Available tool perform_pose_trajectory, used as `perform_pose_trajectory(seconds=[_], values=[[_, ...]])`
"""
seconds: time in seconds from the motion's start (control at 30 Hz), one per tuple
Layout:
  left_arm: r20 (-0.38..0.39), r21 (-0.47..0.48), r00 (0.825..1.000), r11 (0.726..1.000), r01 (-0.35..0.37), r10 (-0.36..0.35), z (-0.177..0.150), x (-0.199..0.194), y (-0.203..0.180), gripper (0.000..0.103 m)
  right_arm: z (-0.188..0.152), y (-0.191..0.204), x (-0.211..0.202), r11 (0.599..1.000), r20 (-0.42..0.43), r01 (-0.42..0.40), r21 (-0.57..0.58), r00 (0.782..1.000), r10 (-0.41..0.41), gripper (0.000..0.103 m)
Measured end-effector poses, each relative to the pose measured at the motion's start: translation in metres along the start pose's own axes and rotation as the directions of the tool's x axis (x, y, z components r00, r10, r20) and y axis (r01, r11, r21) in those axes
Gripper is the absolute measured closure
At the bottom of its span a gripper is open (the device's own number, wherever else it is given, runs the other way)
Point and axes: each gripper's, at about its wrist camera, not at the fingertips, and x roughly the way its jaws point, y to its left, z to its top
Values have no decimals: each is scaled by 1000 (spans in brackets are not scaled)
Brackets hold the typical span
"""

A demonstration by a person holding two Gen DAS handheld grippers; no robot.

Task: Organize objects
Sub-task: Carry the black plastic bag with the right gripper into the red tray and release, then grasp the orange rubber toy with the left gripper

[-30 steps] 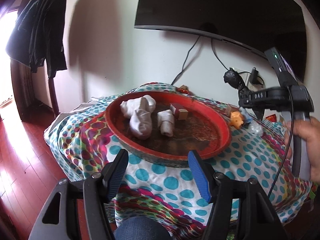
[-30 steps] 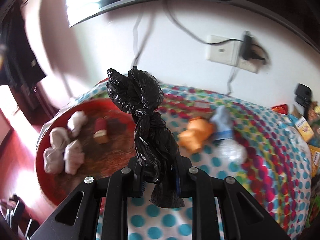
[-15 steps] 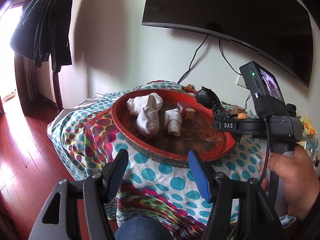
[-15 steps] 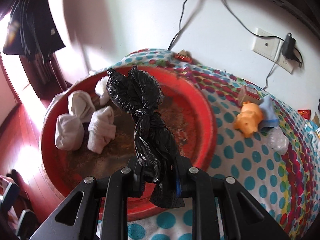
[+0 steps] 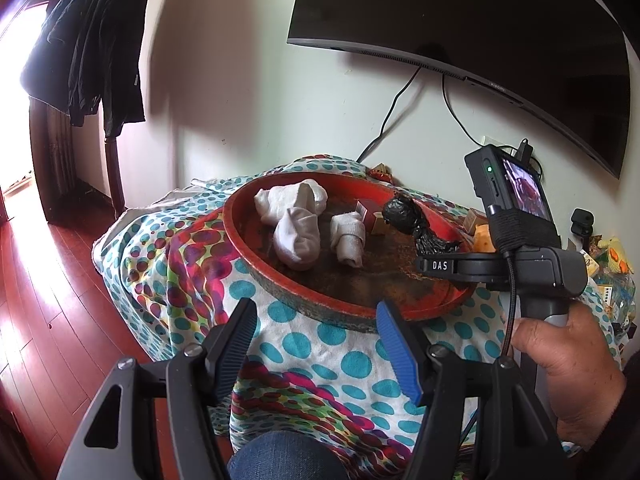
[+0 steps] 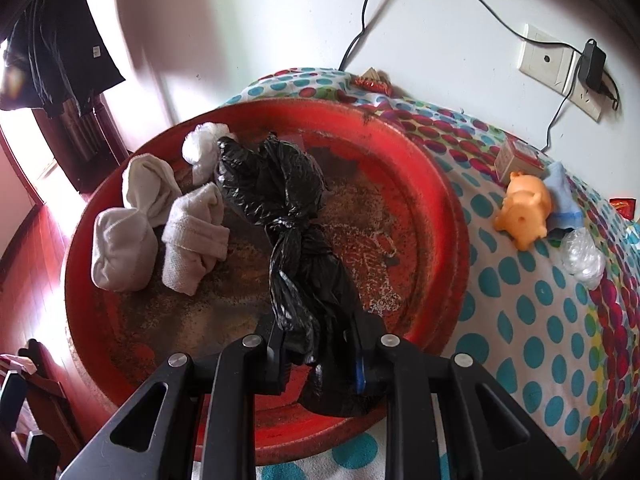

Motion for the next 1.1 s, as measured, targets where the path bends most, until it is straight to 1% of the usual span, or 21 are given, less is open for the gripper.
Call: perform_pose_trajectory(seconds=[0.07, 0.17, 0.2, 0.23, 0.27, 0.3, 0.33, 0.4, 0.47, 0.53, 0.57, 0.6, 0.67, 0.73, 0.8, 0.83, 0.9, 1.0, 1.07, 1.1], values=[[-1, -1, 1000, 1000, 0, 0, 0, 0, 0, 39, -1, 0, 2, 1000, -4, -1, 0, 1000, 1, 80], [-4, 0, 1000, 1000, 1, -1, -1, 1, 0, 39, -2, 1, 2, 1000, 0, -1, -8, 1000, 1, 73], [-4, -1, 1000, 1000, 1, -1, -1, 1, 0, 39, -2, 2, 2, 1000, 1, 0, -12, 1000, 0, 66], [-3, -1, 1000, 1000, 2, -2, 0, 1, 0, 39, -2, 2, 2, 1000, 5, -2, -16, 1000, 2, 54], [0, -1, 1000, 1000, 2, -2, 0, 1, 0, 39, -1, 3, -1, 1000, 15, -6, -20, 1000, 7, 48], [3, -2, 1000, 1000, 4, -4, 0, 0, 0, 39, 0, 4, -5, 999, 36, -13, -30, 999, 14, 39], [7, -3, 1000, 1000, 5, -5, 0, 0, 0, 39, 1, 5, -13, 999, 66, -4, -43, 998, 7, 37], [19, -7, 1000, 1000, 8, -8, 1, -2, 1, 39, 6, 3, -29, 998, 124, 9, -59, 992, -1, 37], [24, -9, 1000, 1000, 13, -13, 1, -3, 2, 39, 12, -7, -46, 999, 176, 17, -48, 984, -9, 32], [28, -2, 999, 1000, 19, -19, 1, -4, 0, 39, 17, -31, -65, 998, 237, 57, -4, 970, -54, 14], [28, 3, 999, 1000, 27, -27, 1, -4, -2, 39, 17, -46, -73, 997, 262, 78, 24, 962, -81, 10], [28, 13, 999, 999, 38, -38, 0, -4, -5, 39, 16, -70, -80, 992, 285, 106, 65, 951, -120, 6], [30, 38, 998, 997, 61, -62, -1, -5, -11, 39, 13, -112, -85, 975, 282, 167, 148, 938, -204, 5], [26, 78, 996, 993, 88, -90, -4, -6, -21, 39, 3, -165, -84, 939, 239, 233, 253, 925, -294, 5], [2, 112, 993, 987, 114, -115, -8, -2, -32, 39, -12, -220, -79, 892, 172, 276, 359, 919, -354, 5], [-3, 123, 993, 986, 116, -117, -10, -1, -36, 39, -19, -238, -79, 872, 150, 295, 390, 915, -376, 5], [-31, 166, 993, 979, 122, -118, -15, 4, -48, 39, -36, -277, -77, 825, 98, 353, 442, 895, -436, 5], [-62, 236, 990, 961, 141, -131, -19, 10, -67, 39, -52, -313, -72, 791, 53, 394, 468, 881, -470, 5], [-74, 277, 987, 948, 159, -144, -19, 12, -81, 39, -57, -326, -71, 779, 44, 394, 487, 880, -472, 5], [-80, 307, 984, 936, 175, -158, -17, 13, -93, 39, -59, -330, -70, 777, 44, 387, 497, 883, -467, 5]])
